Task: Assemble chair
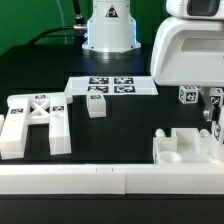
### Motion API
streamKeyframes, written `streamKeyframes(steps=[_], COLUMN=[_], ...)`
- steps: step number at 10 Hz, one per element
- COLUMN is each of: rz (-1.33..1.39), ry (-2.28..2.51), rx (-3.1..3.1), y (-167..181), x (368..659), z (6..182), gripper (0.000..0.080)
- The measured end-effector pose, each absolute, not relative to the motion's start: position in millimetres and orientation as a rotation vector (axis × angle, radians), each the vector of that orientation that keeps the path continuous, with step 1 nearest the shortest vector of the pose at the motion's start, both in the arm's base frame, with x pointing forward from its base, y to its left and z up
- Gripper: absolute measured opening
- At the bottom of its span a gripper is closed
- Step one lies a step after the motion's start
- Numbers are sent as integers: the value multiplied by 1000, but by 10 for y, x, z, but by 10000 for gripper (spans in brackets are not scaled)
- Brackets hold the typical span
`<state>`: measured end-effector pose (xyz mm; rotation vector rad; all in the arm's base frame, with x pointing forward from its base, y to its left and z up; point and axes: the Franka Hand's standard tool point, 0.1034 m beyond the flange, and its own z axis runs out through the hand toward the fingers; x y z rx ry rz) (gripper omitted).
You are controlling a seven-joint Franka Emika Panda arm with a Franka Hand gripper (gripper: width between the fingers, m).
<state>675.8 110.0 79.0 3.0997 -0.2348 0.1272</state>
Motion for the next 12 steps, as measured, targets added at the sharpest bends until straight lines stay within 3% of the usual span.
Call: streamKeyframes(steps=[8,12], rz=[99,82], ry=[-1427,-1782], rx=[2851,2664], y=[1115,1152], x=[6767,6768], z=[775,776], gripper=[291,291])
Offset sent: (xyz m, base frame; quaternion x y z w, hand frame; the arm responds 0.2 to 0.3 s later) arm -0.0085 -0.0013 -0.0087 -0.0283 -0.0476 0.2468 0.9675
